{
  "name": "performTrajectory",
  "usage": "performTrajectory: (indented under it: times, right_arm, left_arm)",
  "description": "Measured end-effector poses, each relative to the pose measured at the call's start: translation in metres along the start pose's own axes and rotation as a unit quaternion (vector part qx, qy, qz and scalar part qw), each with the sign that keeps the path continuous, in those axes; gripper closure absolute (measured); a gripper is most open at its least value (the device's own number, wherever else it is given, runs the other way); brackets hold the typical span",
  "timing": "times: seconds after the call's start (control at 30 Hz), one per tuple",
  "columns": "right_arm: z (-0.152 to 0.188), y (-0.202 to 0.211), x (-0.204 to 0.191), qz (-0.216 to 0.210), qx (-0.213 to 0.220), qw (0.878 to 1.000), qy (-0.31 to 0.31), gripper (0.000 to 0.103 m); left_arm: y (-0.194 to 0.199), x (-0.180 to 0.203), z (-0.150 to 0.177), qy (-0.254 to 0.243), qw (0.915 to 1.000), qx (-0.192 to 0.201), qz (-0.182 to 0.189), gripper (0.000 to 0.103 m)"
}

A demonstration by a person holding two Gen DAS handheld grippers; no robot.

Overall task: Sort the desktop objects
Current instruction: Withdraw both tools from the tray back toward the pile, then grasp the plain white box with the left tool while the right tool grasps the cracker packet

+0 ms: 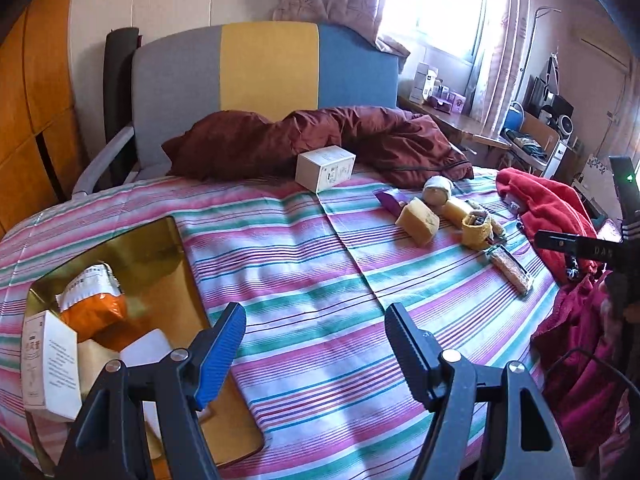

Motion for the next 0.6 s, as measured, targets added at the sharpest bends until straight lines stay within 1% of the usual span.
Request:
performTrajectory:
  times: [0.1,0.17,0.3,0.43,0.5,0.6]
  right_arm:
    - [0.000,-0.010,0.021,0.016,-0.030,0.999,0.001,0.013]
    - [0.003,-0.023,0.036,0.030,-0.058,0.998,0.000,0.014]
    - [0.017,-0.056,0.065,0.042,-0.119,0.992,-0.008,0.016]
    - [0.027,-0.079,0.083,0.062,-0.147,0.987,-0.010,0.018]
    - [0.028,-0.087,0.085,0.063,-0.153,0.986,-0.006,0.018]
    - [0.030,-0.098,0.088,0.071,-0.164,0.984,0.011,0.018]
  left_arm:
    - [-0.008,0.006,-0.002,0.001,0.9999,-0.007,0.008,0.030]
    - [-0.013,0.012,-0.006,-0.006,0.9998,-0.007,0.016,0.030]
    - [-0.022,0.026,-0.021,-0.027,0.9993,0.002,0.025,0.030]
    - [-0.036,0.037,-0.034,-0.047,0.9982,0.002,0.037,0.030]
    - [-0.046,0.042,-0.040,-0.051,0.9975,-0.005,0.048,0.029]
    - [-0.063,0.042,-0.047,-0.057,0.9971,-0.009,0.049,0.029]
Point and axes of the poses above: each gripper's, at about its wrist camera, not at the fingertips, and y roughly against the way its jaws point, x to its right, z to its underside, the point moved 9 cm from there along -y, roughly the way its jaws point, and after that the axes turned 10 degrees about x, right-handed, at the moved point
